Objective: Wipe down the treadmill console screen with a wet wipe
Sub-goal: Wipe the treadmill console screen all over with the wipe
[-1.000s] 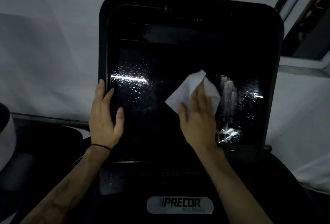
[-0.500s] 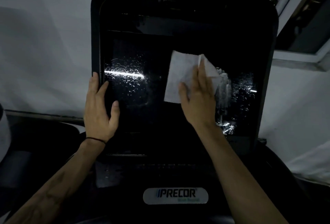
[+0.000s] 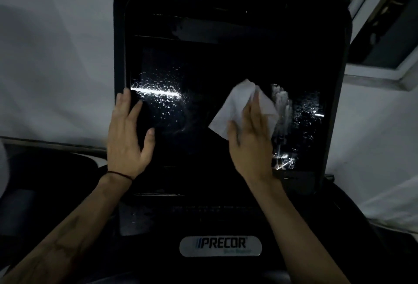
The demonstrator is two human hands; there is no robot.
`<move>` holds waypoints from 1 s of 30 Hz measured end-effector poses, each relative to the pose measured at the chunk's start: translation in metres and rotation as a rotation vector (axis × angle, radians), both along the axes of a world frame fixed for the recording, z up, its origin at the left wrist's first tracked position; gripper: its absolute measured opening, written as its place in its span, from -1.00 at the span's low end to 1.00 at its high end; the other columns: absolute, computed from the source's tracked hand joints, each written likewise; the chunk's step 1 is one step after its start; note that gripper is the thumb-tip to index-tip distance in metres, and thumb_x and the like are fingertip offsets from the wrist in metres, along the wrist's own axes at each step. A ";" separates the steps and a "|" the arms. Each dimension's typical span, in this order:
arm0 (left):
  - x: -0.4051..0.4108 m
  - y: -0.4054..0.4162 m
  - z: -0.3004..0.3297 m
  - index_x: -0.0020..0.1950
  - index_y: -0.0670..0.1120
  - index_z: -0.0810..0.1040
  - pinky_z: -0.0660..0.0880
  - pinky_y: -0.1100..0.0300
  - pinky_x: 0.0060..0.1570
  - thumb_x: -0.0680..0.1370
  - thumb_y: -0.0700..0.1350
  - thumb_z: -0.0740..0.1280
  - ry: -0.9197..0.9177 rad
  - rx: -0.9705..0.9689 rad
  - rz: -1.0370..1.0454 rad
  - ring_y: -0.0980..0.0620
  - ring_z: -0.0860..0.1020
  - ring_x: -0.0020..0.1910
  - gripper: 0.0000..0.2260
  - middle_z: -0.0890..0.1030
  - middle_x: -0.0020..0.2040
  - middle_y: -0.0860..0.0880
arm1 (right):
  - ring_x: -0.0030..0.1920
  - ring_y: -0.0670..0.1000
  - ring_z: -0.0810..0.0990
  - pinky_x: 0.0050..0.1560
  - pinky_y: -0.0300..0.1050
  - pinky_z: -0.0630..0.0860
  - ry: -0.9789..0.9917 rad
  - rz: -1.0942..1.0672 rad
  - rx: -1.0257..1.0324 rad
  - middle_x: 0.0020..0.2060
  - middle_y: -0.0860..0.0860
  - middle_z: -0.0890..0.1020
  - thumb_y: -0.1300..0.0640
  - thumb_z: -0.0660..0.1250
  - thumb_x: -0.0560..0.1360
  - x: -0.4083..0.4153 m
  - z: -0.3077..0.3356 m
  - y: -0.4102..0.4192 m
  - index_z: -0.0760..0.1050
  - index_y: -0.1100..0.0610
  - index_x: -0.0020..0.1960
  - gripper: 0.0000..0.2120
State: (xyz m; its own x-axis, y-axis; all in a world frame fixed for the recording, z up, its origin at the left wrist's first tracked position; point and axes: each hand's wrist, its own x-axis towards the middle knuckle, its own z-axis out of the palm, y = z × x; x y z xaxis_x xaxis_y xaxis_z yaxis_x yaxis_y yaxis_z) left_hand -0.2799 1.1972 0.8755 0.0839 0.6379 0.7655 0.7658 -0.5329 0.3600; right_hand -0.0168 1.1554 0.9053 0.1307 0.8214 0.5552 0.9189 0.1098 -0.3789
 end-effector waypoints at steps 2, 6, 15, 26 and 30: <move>0.003 -0.001 0.003 0.56 -0.30 0.29 0.11 -0.21 0.61 0.66 0.02 0.19 0.040 -0.025 0.016 -0.27 0.02 0.67 -0.44 0.10 0.66 -0.26 | 0.53 0.17 0.26 0.52 0.14 0.28 -0.051 0.063 -0.017 0.63 0.13 0.12 -0.12 0.06 0.68 -0.006 -0.003 0.000 0.22 0.27 0.57 -0.39; 0.018 0.007 0.031 0.56 -0.27 0.28 -0.03 -0.13 0.65 0.64 -0.07 0.26 0.105 0.009 -0.012 -0.23 0.02 0.67 -0.47 0.11 0.67 -0.25 | 0.55 0.15 0.23 0.55 0.08 0.23 -0.060 -0.003 0.050 0.66 0.01 -0.03 -0.08 0.10 0.70 0.010 0.017 0.019 0.11 0.22 0.63 -0.40; 0.067 0.028 0.046 0.61 -0.20 0.26 -0.02 -0.13 0.65 0.67 0.02 0.17 0.296 0.018 -0.019 -0.17 0.01 0.68 -0.45 0.09 0.69 -0.19 | 0.57 0.08 0.24 0.52 -0.11 0.16 -0.108 0.008 0.050 0.66 0.00 -0.05 -0.05 0.10 0.70 0.011 0.016 0.020 0.07 0.21 0.64 -0.40; 0.070 0.029 0.036 0.69 -0.13 0.07 -0.07 -0.15 0.65 0.69 0.08 0.06 0.462 -0.007 0.100 -0.18 -0.08 0.69 -0.40 -0.03 0.70 -0.16 | 0.58 0.08 0.20 0.59 0.05 0.14 -0.137 -0.036 0.065 0.66 0.03 -0.04 -0.06 0.06 0.71 0.016 0.019 0.025 0.12 0.24 0.62 -0.41; 0.070 0.031 0.036 0.69 -0.12 0.06 -0.05 -0.16 0.65 0.69 0.08 0.06 0.458 -0.008 0.095 -0.18 -0.07 0.69 -0.40 -0.03 0.70 -0.16 | 0.60 0.08 0.16 0.60 0.06 0.12 -0.062 -0.003 0.023 0.64 0.12 0.07 -0.04 0.09 0.71 -0.002 -0.013 -0.005 0.13 0.26 0.61 -0.42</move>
